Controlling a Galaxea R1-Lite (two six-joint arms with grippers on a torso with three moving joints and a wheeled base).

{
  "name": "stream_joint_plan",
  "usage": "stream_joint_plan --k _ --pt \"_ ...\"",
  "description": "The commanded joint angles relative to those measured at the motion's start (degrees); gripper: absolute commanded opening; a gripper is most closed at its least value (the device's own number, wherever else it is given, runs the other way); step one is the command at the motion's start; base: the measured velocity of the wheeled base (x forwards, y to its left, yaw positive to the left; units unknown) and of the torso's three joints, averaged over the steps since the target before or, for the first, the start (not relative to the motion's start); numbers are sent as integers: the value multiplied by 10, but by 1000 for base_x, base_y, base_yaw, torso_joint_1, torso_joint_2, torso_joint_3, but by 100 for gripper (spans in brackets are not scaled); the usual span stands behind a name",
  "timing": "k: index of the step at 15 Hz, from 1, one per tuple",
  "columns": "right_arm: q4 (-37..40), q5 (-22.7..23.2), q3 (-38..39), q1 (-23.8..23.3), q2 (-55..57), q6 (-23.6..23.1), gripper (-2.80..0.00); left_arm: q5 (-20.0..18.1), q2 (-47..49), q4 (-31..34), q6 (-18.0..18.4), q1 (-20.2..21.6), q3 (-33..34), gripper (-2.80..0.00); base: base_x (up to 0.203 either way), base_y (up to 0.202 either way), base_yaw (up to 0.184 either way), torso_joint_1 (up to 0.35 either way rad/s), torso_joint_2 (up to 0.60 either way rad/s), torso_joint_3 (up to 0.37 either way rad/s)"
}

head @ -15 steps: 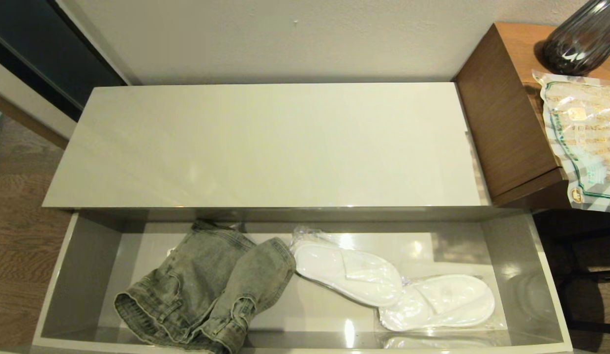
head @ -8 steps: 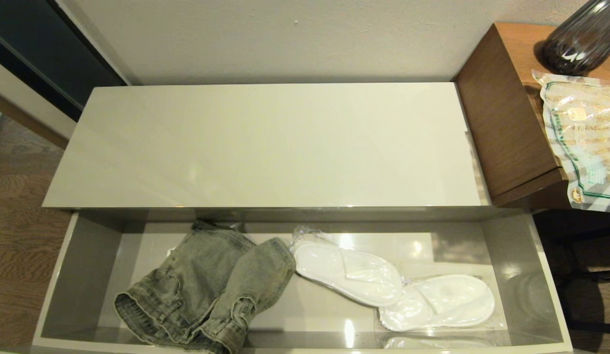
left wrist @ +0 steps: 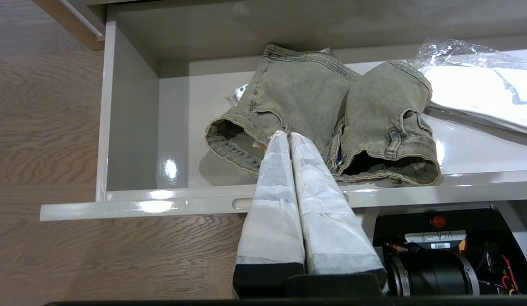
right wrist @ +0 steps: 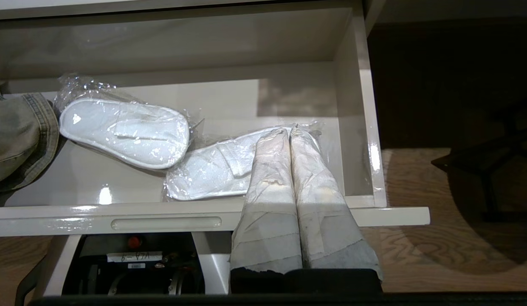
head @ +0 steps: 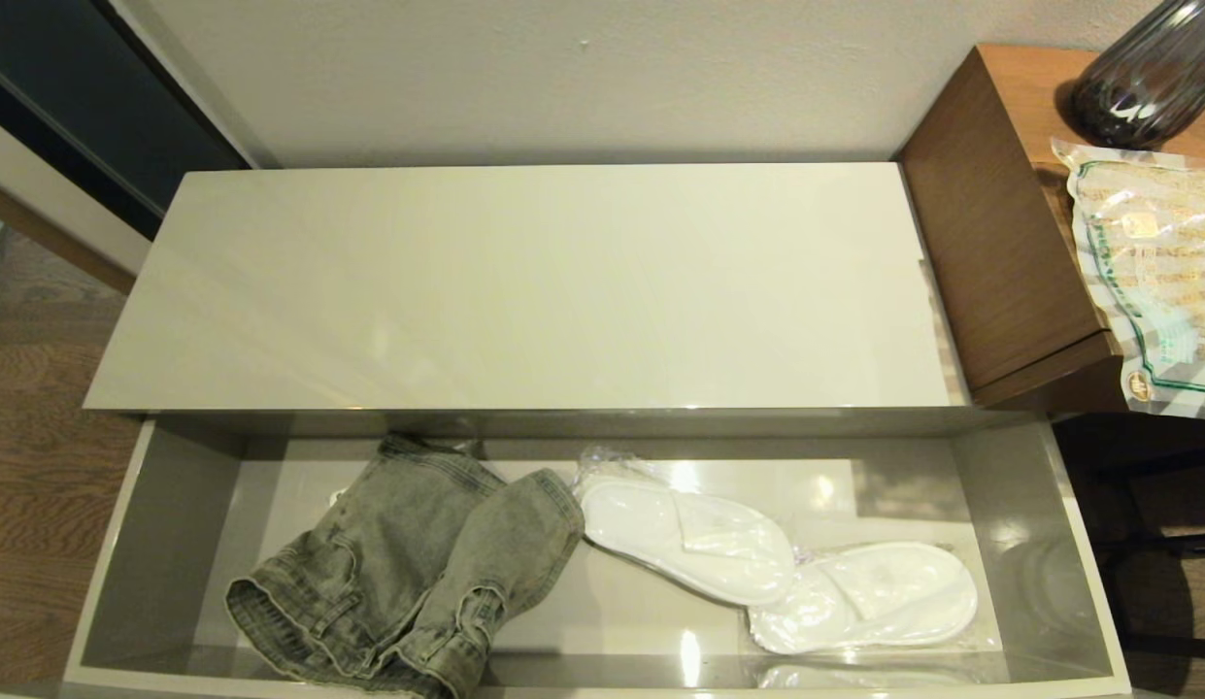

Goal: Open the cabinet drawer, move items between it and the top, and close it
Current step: Take out the disposable slippers from the drawer

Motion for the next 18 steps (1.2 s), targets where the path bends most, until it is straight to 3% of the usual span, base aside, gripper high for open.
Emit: stream_joint_plan --k 1,12,14,18 --pt "0 1 1 0 1 0 -280 0 1 0 0 0 0 -280 0 0 0 0 0 0" --pt "7 1 -3 0 1 -13 -280 0 1 0 0 0 0 -280 0 0 0 0 0 0" --pt "78 15 -75 0 1 -13 -280 0 1 -1 0 0 0 -280 0 0 0 0 0 0" --pt "289 75 -333 0 1 -6 -280 0 1 0 0 0 0 -280 0 0 0 0 0 0"
